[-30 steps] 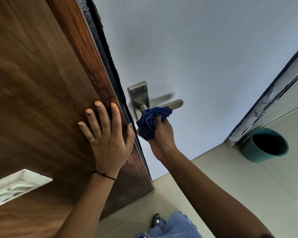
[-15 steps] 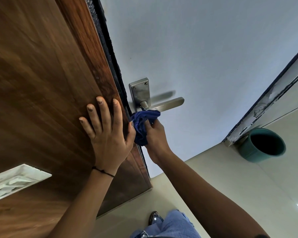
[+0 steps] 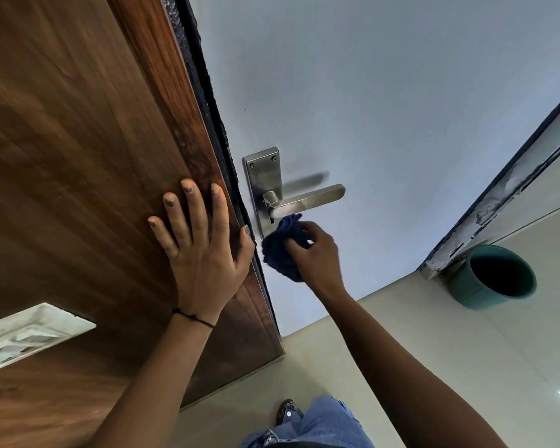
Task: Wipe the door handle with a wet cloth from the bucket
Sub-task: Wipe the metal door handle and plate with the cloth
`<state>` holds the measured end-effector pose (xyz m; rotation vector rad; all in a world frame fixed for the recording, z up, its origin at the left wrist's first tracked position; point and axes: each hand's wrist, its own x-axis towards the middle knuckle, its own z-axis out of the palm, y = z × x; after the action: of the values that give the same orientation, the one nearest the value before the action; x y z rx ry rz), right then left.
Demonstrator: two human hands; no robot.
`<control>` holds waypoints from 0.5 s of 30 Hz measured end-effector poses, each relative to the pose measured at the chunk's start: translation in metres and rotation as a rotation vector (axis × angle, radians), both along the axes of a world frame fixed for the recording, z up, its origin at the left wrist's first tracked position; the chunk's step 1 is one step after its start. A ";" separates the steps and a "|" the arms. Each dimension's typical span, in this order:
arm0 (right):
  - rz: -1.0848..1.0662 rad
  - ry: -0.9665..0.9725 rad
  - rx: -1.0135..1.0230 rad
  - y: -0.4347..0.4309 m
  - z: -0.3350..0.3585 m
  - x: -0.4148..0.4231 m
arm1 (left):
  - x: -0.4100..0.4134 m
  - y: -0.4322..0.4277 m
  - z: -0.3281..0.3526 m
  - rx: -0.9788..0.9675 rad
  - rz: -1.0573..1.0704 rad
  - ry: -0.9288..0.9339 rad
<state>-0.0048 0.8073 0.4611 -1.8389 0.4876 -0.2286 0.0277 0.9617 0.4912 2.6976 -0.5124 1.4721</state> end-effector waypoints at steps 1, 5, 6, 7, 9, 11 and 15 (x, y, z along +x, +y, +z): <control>-0.069 -0.010 0.005 -0.006 -0.005 -0.006 | 0.000 0.000 -0.001 0.001 0.002 0.000; -0.436 -0.142 0.112 -0.026 -0.005 -0.022 | -0.001 0.000 -0.002 0.009 0.010 -0.004; -0.474 -0.201 0.086 -0.028 0.001 -0.022 | 0.000 0.000 -0.002 0.009 0.010 -0.005; -0.479 -0.263 0.042 -0.029 0.008 -0.020 | 0.000 0.000 -0.002 0.008 0.010 -0.006; -0.415 -0.345 -0.068 -0.025 0.019 -0.018 | 0.000 0.000 -0.002 0.008 0.016 -0.010; -0.298 -0.339 -0.223 -0.013 0.022 -0.017 | -0.001 0.000 -0.003 0.011 0.018 -0.011; -0.055 -0.416 -0.678 0.018 0.009 -0.015 | -0.001 0.002 -0.004 0.020 0.023 -0.019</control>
<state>-0.0201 0.8255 0.4703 -2.3454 0.1697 -0.8793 0.0263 0.9632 0.4877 2.7158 -0.5021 1.5083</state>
